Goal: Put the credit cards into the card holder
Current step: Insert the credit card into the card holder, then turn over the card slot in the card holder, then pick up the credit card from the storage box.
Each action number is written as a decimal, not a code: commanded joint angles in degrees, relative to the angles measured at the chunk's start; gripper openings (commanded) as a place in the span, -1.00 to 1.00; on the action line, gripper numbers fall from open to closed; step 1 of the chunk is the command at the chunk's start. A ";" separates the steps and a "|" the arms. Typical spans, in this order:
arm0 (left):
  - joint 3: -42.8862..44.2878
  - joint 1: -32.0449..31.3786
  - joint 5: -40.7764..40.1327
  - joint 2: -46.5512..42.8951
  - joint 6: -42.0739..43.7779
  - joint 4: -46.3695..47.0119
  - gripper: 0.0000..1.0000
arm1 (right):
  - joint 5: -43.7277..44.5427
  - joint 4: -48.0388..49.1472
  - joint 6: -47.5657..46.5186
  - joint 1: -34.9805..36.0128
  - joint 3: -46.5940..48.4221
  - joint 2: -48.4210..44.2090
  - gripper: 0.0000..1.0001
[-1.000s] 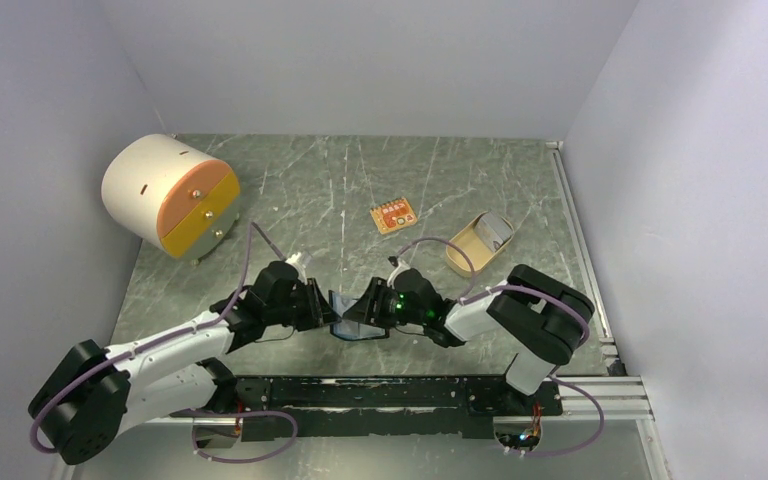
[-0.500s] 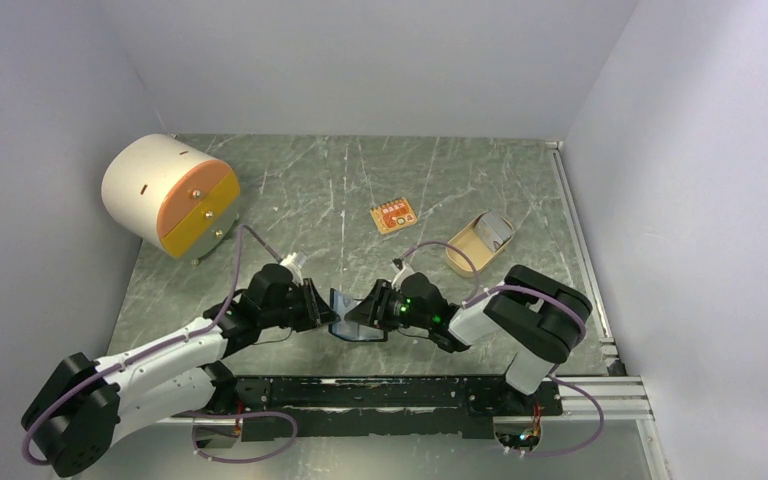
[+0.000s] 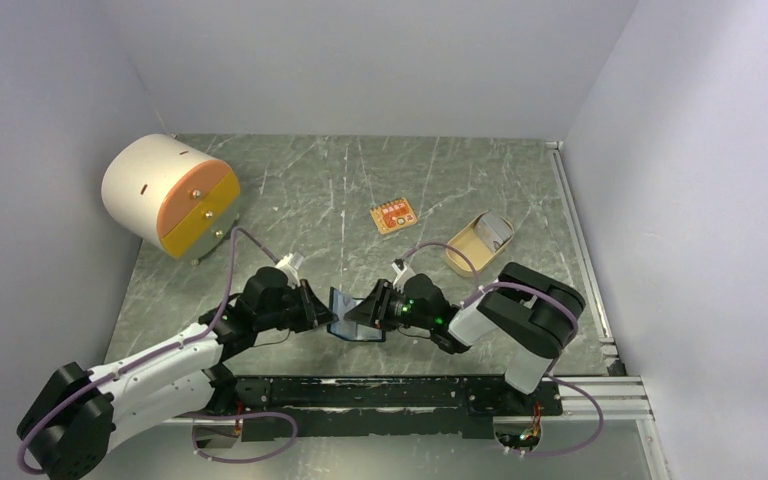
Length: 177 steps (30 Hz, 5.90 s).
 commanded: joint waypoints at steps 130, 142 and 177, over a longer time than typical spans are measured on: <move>12.62 -8.18 -14.24 9.74 0.47 -14.32 -0.77 | 35.92 -66.16 -42.67 -7.01 26.92 -29.47 0.25; 11.35 -5.82 -10.34 9.07 1.95 -12.90 -0.70 | 38.10 -63.36 -71.37 -26.85 28.39 -23.40 0.22; 9.12 -5.77 -6.46 5.03 1.55 -12.96 -0.68 | 50.85 -54.98 -90.50 -37.56 32.15 -1.44 0.28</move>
